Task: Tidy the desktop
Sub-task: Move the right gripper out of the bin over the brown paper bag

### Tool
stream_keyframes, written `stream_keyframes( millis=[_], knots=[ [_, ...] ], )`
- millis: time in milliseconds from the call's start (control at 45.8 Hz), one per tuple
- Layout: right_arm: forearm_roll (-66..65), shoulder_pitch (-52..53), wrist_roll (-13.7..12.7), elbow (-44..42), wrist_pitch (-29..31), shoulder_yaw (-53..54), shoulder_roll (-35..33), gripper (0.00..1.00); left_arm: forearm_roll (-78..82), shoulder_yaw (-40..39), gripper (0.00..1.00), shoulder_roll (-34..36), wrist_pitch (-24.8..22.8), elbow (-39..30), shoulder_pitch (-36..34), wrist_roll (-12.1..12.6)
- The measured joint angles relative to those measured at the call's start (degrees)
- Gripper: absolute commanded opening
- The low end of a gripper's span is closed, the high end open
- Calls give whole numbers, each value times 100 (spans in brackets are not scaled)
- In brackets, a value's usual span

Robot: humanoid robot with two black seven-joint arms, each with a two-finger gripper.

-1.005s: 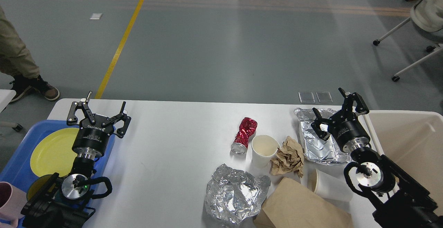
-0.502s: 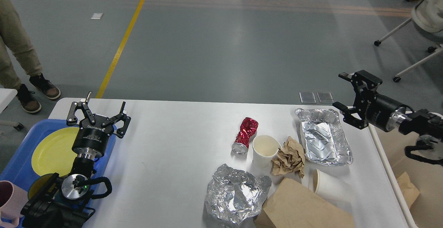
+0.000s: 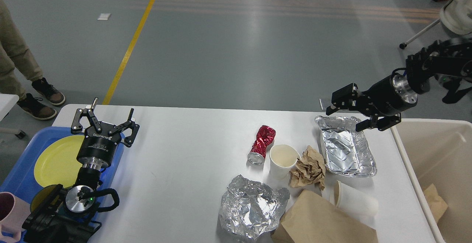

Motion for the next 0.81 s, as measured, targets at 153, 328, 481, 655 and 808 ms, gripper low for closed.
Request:
stream_keyframes(
  millis=[153, 328, 481, 655, 808],
  knots=[
    [46, 1378, -1184, 1248, 36, -117, 89, 100, 1, 0, 96, 0, 0, 0, 0, 0],
    [158, 2390, -1924, 2461, -67, -127, 107, 100, 2, 0, 96, 0, 0, 2, 0, 0],
    [402, 3366, -1989, 3647, -176, -289, -2, 94, 3, 0, 96, 0, 0, 3, -1, 0],
    [678, 3648, -1999, 4060, -263, -468, -31, 94, 3, 0, 96, 0, 0, 3, -2, 0],
    [714, 3539, -1987, 4076, -291, -464, -108, 96, 3, 0, 96, 0, 0, 3, -6, 0]
  ],
)
